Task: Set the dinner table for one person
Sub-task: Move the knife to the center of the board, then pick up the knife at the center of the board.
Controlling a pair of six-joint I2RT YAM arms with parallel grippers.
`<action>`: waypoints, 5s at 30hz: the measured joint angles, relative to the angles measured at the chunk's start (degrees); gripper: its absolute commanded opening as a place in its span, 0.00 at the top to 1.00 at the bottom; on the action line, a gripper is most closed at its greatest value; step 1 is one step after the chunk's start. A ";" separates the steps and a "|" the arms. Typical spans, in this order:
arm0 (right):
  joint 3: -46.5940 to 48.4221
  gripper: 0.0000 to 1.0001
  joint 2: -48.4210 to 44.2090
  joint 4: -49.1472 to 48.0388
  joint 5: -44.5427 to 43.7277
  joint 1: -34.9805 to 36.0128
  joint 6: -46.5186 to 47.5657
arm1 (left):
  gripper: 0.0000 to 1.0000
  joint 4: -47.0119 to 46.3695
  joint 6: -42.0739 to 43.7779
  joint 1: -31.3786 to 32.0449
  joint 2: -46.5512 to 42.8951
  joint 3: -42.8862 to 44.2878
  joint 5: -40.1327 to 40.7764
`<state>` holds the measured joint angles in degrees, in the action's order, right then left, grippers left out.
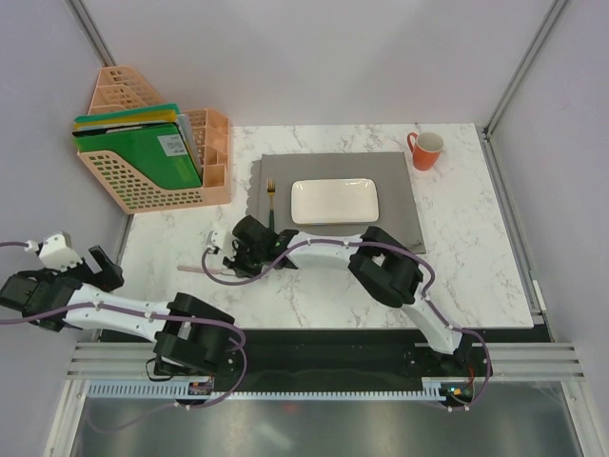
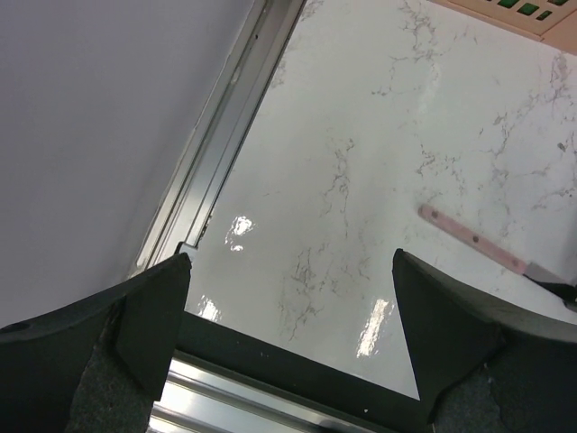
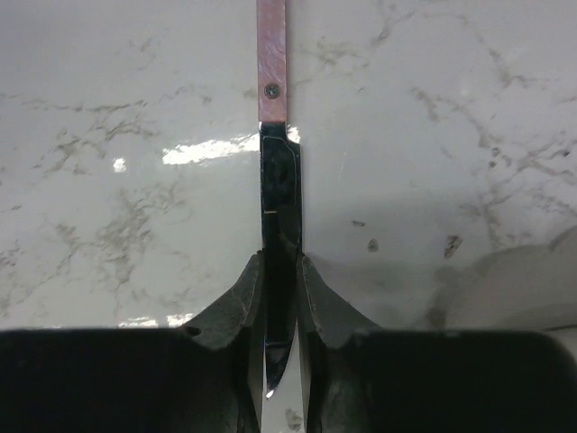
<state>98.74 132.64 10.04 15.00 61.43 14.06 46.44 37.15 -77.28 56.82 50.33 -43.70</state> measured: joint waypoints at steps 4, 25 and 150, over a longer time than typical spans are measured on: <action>-7.96 0.93 -5.01 -1.53 1.16 0.90 -0.94 | 0.00 -0.04 0.00 0.00 0.98 0.42 -1.31; -27.43 1.00 -18.71 -1.88 0.50 0.98 -3.32 | 0.00 -8.09 -8.70 38.75 7.82 1.46 9.64; 9.70 0.27 -15.67 15.69 -33.90 -50.23 -5.31 | 0.00 -16.50 -13.40 88.94 15.23 7.96 35.91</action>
<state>108.44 116.97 25.74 -18.90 11.20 8.75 29.93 23.75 11.66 72.05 58.28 -7.79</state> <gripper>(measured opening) 0.770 0.996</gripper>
